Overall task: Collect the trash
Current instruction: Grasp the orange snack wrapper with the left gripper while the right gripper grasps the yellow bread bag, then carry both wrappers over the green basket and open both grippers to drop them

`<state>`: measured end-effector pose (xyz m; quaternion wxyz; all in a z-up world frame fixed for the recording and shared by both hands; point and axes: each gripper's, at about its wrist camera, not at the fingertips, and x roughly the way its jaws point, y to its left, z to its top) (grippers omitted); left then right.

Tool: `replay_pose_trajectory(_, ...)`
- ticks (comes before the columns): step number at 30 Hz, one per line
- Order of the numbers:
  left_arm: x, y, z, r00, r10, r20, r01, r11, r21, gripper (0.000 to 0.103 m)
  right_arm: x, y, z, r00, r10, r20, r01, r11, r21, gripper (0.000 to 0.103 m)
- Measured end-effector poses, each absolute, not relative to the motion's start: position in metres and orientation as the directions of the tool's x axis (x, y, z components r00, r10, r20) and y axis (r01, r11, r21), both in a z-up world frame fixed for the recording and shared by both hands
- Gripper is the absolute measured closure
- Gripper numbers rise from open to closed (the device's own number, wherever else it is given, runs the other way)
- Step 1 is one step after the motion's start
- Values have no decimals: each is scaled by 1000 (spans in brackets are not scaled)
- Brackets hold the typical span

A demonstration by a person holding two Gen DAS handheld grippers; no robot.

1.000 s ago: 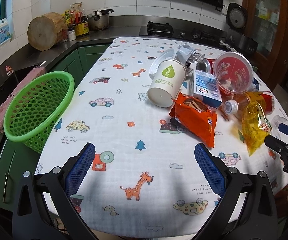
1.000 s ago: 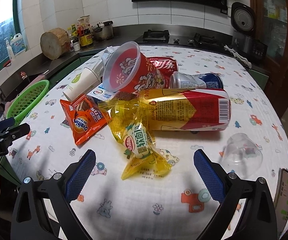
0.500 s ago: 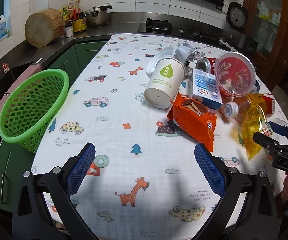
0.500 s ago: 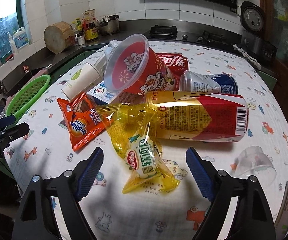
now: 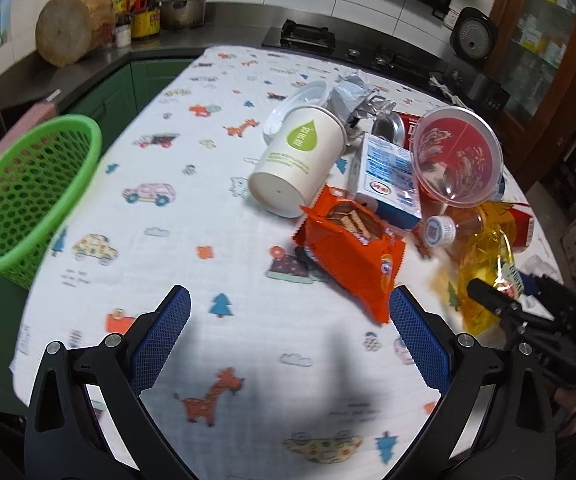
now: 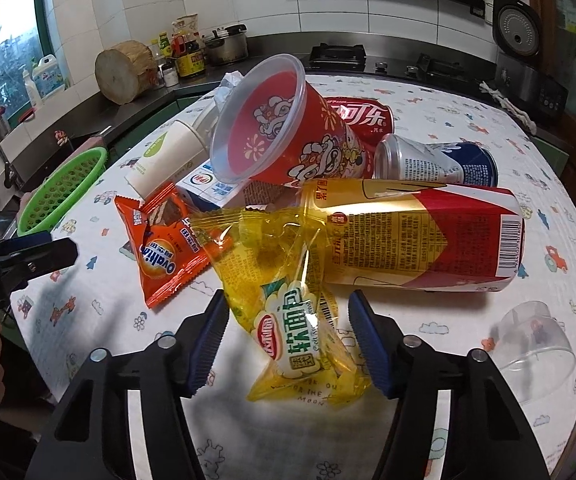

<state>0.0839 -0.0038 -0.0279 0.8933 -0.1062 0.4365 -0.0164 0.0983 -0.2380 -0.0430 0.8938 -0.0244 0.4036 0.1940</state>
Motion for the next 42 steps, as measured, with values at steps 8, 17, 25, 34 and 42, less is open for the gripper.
replay_pose_trajectory(8, 102, -26, -34, 593, -179, -785, -55, 964, -261, 5, 92, -244, -41, 597, 360, -717, -381, 914, 142, 55)
replay_pose_trajectory(17, 125, -47, -51, 546, -218, -809, -55, 954, -294, 9, 81, -256, -38, 602, 382, -701, -382, 909, 167, 55)
replay_pose_trajectory(25, 141, -53, -62, 521, -198, -830, -72, 959, -274, 20, 79, -261, -38, 604, 389, -695, -382, 907, 176, 55)
replay_pose_trajectory(34, 143, -45, -66, 522, -232, -821, -46, 953, -299, 54, 78, -256, -37, 601, 390, -698, -386, 906, 174, 55)
replay_pose_trajectory(42, 134, -37, -63, 524, -286, -802, 6, 943, -333, 77, 75, -246, -30, 594, 404, -696, -404, 897, 176, 55)
